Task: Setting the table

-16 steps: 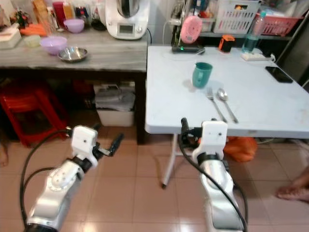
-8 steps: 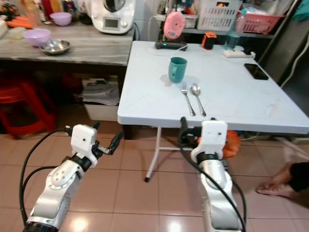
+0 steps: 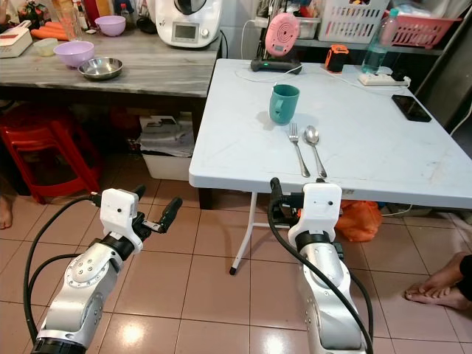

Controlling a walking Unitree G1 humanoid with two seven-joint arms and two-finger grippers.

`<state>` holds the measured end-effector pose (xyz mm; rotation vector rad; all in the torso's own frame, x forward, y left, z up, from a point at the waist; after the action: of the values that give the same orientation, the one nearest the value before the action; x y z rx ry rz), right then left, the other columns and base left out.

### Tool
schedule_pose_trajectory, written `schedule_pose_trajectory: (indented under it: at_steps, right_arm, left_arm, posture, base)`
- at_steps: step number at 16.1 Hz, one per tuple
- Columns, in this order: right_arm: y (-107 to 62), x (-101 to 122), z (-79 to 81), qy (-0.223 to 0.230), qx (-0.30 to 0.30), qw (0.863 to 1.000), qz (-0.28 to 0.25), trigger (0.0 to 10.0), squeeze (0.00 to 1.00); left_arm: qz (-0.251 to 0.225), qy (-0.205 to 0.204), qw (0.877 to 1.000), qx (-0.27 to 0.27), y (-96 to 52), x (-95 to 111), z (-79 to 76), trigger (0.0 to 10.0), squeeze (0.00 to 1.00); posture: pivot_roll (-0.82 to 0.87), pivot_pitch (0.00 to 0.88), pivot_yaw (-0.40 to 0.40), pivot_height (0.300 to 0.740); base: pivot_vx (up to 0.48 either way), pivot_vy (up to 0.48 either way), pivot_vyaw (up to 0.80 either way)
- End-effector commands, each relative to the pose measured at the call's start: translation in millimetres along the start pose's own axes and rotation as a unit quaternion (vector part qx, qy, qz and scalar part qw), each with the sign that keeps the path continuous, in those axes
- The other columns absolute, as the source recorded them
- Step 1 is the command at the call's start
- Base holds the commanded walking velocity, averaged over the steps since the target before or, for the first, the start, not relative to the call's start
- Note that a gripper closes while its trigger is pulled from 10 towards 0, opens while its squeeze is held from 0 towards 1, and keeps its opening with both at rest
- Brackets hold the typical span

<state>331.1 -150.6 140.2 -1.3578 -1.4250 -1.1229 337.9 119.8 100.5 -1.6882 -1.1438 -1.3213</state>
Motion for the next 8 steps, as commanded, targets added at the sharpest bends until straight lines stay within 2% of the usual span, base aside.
schedule_pose_trajectory:
  at_steps: [1, 8]
  right_arm:
    - [1.2, 4.4, -0.9, 0.001, 0.000, 1.000, -0.007, 10.0, 0.00]
    - [2.3, 5.2, 0.0, 0.001, 0.001, 1.000, -0.009, 10.0, 0.00]
  left_arm:
    - [-0.005, 0.008, 1.000, -0.003, 1.7, 4.5, -1.6, 10.0, 0.00]
    - [-0.001, 0.007, 1.000, -0.002, 1.5, 3.5, -1.5, 10.0, 0.00]
  posture:
    - [-0.01, 0.022, -0.034, 0.740]
    - [-0.01, 0.020, -0.035, 0.740]
  base:
    - [0.000, -0.480, 0.00]
    - [0.000, -0.480, 0.00]
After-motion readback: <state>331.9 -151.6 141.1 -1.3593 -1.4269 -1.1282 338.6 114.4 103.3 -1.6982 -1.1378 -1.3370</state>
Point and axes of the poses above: a point about 5 cm out from each wrist's last joint towards the gripper, its own y axis pointing out of the wrist towards the gripper, its own x axis along the axis of the wrist's last joint, z = x × y, the point moved 6 cm from there along y, pointing out of the wrist towards the gripper, and after that the axes turned 14 degrees about -y, right-handed, at the moved point
